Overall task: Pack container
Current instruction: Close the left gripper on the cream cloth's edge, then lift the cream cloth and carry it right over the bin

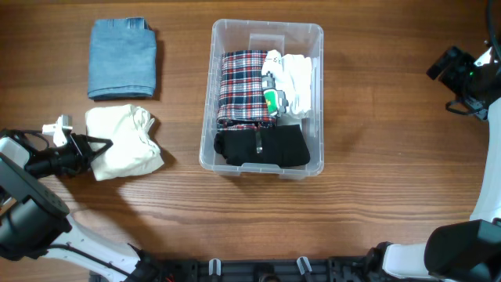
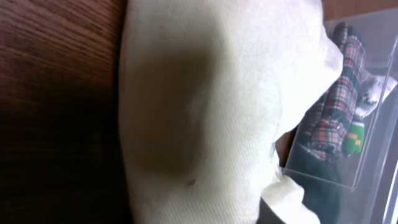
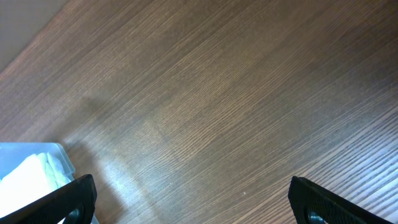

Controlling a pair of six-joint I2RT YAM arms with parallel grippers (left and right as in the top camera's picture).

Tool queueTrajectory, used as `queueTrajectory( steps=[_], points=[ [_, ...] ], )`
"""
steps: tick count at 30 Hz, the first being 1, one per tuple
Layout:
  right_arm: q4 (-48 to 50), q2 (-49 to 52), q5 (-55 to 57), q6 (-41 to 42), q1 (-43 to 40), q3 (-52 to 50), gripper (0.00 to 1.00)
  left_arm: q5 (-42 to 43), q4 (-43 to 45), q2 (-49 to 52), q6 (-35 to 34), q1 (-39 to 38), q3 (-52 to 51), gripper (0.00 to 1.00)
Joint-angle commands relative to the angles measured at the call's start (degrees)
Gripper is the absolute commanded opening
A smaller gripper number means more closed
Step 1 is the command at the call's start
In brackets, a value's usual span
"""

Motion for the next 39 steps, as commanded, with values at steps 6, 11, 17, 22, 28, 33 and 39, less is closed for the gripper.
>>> queueTrajectory(
  steps=[6,11,17,22,28,33,39],
  points=[
    [0.02,0.52,0.17,0.46,0.04,0.7,1.0,4.55,-0.85,0.74,0.24,-0.59,-0.48,0.14],
    [0.02,0.52,0.17,0.48,0.04,0.7,1.0,7.19,-3.65,0.09,-1.7,-0.59,1.11,0.04],
    [0.02,0.52,0.17,0.48,0.04,0.7,1.0,10.97,-12.37,-6.23,-1.68,-0.63,7.78,0.04],
    [0.02,0.52,0.17,0.5,0.04,0.68,1.0,10.95,-16.15,-16.09,-5.29,-2.03,11.74,0.04],
    [0.0,0.52,0.17,0.48,0.04,0.68,1.0,10.82,-9.29,-30.6,-21.55,-11.28,14.05,0.04],
    [0.0,0.52,0.17,0.48,0.04,0.7,1.0,-2.93,9.77,-38.27,-45.42,-32.7,14.05,0.04],
    [0.02,0.52,0.17,0.48,0.04,0.7,1.0,-20.57,25.86,-32.06,-49.18,-58.66,14.05,0.05]
  ],
)
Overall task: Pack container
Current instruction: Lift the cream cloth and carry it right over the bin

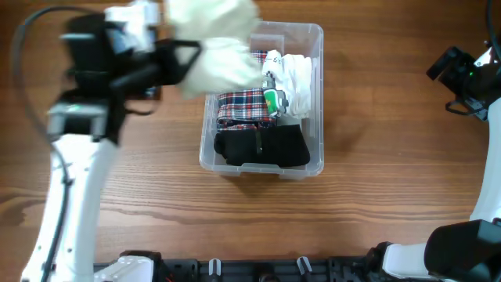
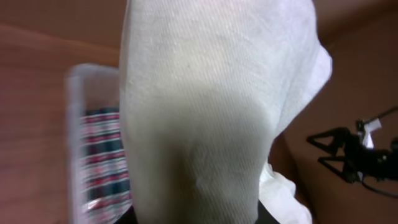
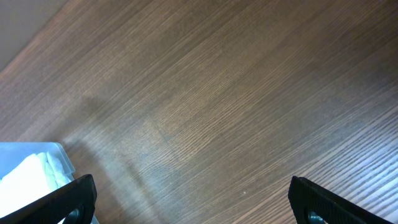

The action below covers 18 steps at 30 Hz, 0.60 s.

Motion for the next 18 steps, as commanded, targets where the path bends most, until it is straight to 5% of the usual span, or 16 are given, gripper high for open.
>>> queueTrajectory(
  steps=[1,11,18],
  points=[
    [0.13,0.52,0.17,0.48,0.04,0.7,1.0,-11.56,6.29,5.33,-4.46,-11.08,1.4,0.06],
    [0.11,0.52,0.17,0.48,0.04,0.7,1.0,-12.04,22.25,23.19,-9.46,-16.76,1.4,0.04],
    [0.13,0.52,0.17,0.46,0.04,0.7,1.0,-11.91,24.02,26.67,-9.6,-18.82,1.4,0.06]
  ],
)
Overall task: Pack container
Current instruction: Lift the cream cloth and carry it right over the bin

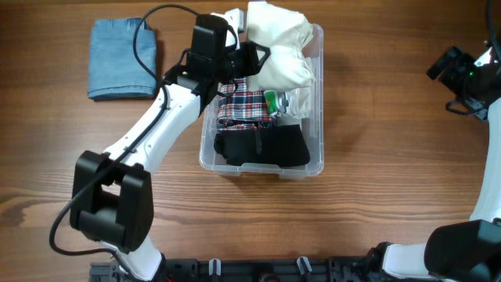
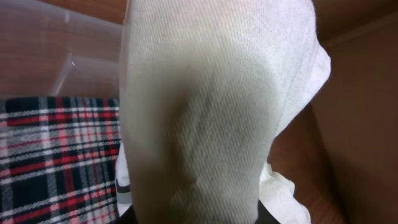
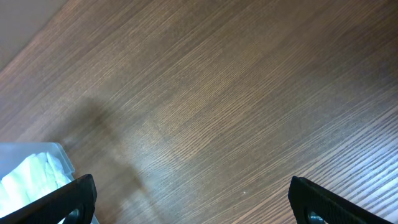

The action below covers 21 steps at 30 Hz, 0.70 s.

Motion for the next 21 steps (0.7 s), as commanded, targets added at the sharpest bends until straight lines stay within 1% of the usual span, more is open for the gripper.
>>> queueTrajectory(
  steps=[1,6,9,13,14,16,19,20,21],
  points=[
    [0.13,0.52,0.17,0.48,0.04,0.7,1.0,0.87,1.51,0.09,-1.22,-1.97,1.4,0.05],
    [0.13,0.52,0.17,0.48,0.04,0.7,1.0,0.72,0.04,0.22,-1.25,-3.52,1.4,0.04],
    [0.11,0.52,0.17,0.5,0.04,0.7,0.99,-0.9,-0.96,0.76,-1.2,-3.98,1.33,0.05],
    [0.13,0.52,0.17,0.48,0.04,0.68,1.0,-1.01,-1.14,1.57,-1.22,-3.98,1.33,0.05],
    [0.13,0.52,0.17,0.48,0.04,0.7,1.0,-1.01,-1.14,1.99,-1.22,-3.98,1.33,0.06],
    [0.11,0.52,0.17,0.5,0.04,0.7,1.0,-1.01,-1.16,2.78,-1.22,-3.98,1.33,0.14],
    [0.13,0.52,0.17,0.48,0.04,0.7,1.0,-1.01,-1.49,3.87,-1.2,-3.98,1.33,0.2],
    [0.13,0.52,0.17,0.48,0.04,0.7,1.0,-1.01,-1.7,4.07,-1.2,-3.98,1.33,0.28],
    [0.11,0.52,0.17,0.48,0.04,0.7,1.0,-0.98,-2.1,4.24,-1.2,-3.98,1.33,0.47]
  ],
)
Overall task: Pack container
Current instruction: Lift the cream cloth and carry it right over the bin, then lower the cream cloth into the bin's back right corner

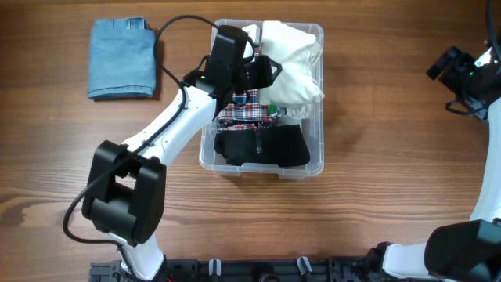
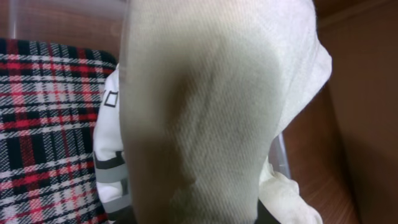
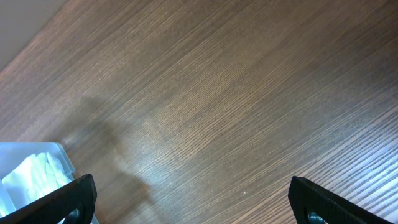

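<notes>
My left gripper (image 1: 268,69) is shut on a cream folded garment (image 1: 291,61), holding it over the far right part of the clear plastic container (image 1: 316,141). In the left wrist view the cream garment (image 2: 217,106) fills the frame and hides the fingers. Inside the bin lie a plaid cloth (image 1: 244,114), a black garment (image 1: 270,147) and a white printed cloth (image 2: 109,152) under the cream one. A folded blue denim piece (image 1: 122,59) lies on the table at the far left. My right gripper (image 3: 193,199) is open over bare wood at the far right.
The wooden table (image 1: 391,172) surrounds the bin. My right arm (image 1: 466,78) stands at the right edge. In the right wrist view the bin's corner (image 3: 31,177) shows at the lower left.
My left gripper has moved a little to the right and lower with the cream garment, which now sits deeper in the bin's far right part. The right arm has not moved.
The cream garment lay on the table left of the bin with my left gripper at its edge. Then it hung in the gripper above the bin's far left corner, then over the bin's far side, and now it rests lower over the white cloth.
</notes>
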Controlling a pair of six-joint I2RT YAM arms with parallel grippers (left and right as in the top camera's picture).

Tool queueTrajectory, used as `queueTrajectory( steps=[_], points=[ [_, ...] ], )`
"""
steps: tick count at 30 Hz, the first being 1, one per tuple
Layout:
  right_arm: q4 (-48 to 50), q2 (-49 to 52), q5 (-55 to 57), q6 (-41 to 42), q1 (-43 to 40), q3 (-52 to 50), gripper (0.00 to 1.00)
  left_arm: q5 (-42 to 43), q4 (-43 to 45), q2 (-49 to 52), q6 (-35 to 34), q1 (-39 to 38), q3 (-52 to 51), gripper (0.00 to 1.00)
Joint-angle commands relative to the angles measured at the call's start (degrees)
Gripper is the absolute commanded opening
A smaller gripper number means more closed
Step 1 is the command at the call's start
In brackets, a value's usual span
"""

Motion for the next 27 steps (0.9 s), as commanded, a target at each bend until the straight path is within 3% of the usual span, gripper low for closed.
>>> queueTrajectory(
  steps=[1,4,6,16,18,27],
  points=[
    [0.13,0.52,0.17,0.5,0.04,0.7,1.0,0.35,-0.13,0.76,-0.22,-0.17,1.33,0.5],
    [0.11,0.52,0.17,0.48,0.04,0.7,1.0,0.35,-0.22,0.76,-0.22,-0.17,1.33,0.56],
    [0.13,0.52,0.17,0.48,0.04,0.68,1.0,0.35,-0.26,0.76,-0.22,-0.17,1.33,0.77],
    [0.13,0.52,0.17,0.48,0.04,0.7,1.0,1.86,0.07,0.39,0.7,0.87,1.36,0.77],
    [0.11,0.52,0.17,0.48,0.04,0.7,1.0,1.81,0.0,-0.48,3.96,1.57,1.36,0.77],
    [0.13,0.52,0.17,0.48,0.04,0.7,1.0,1.64,-1.77,-5.33,4.98,9.01,1.36,0.85]
  ],
)
